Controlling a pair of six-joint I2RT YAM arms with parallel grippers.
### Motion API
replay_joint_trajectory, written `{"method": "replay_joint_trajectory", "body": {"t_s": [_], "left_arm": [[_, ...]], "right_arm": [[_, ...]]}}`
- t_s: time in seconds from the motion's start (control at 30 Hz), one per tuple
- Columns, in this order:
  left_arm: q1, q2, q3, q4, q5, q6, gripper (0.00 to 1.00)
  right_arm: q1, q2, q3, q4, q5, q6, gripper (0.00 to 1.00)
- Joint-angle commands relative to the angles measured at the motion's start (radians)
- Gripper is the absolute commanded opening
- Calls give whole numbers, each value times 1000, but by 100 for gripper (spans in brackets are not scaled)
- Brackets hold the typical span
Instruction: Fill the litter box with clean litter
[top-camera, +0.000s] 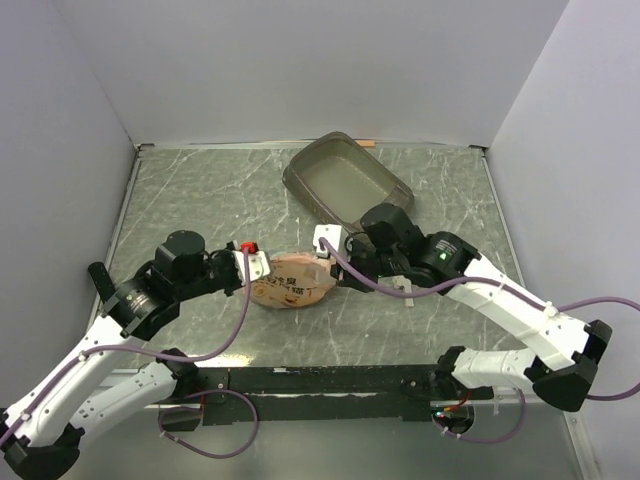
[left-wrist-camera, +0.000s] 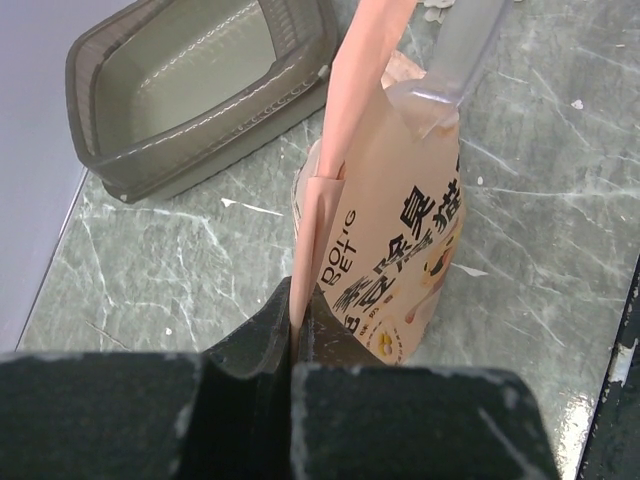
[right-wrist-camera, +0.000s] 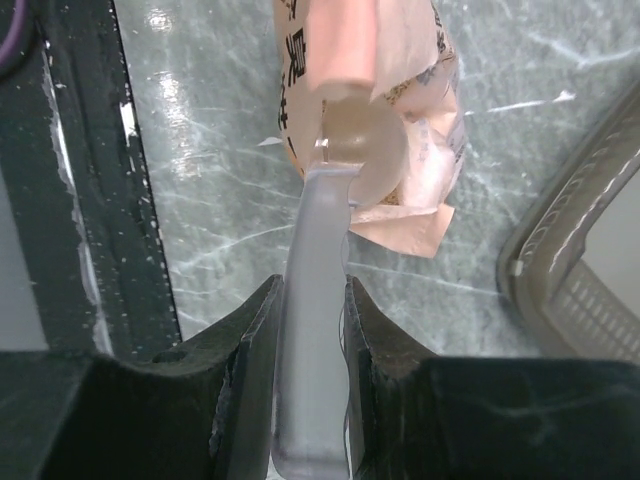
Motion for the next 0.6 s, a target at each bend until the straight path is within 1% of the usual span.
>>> {"method": "replay_joint_trajectory", "body": {"t_s": [0.0, 0.13, 0.17, 0.23, 0.33, 0.47, 0.53, 0.57], "left_arm": [[1, -77, 34, 168, 22, -16, 1], [1, -80, 20, 180, 16, -29, 1], [1, -80, 13, 184, 10, -34, 1], [1, -92, 0, 206, 2, -37, 1], [1, -101, -20, 220, -6, -42, 1], [1, -106, -52, 218, -29, -39, 1], [1, -111, -62, 224, -40, -33, 1], [0, -112, -78, 235, -46, -29, 1]], "right_arm": [[-7, -9, -21, 71, 17, -47, 0], [-14, 123, 71, 109, 120, 65, 0], [-16, 172, 88, 112, 168, 89, 0], [-37, 230, 134, 128, 210, 174, 0], [-76, 282, 209, 85, 278, 280, 0], [-173, 304, 286, 11, 253, 373, 0], [-209, 302, 309, -30, 201, 406, 0], [-223, 309, 323, -81, 177, 413, 0]]}}
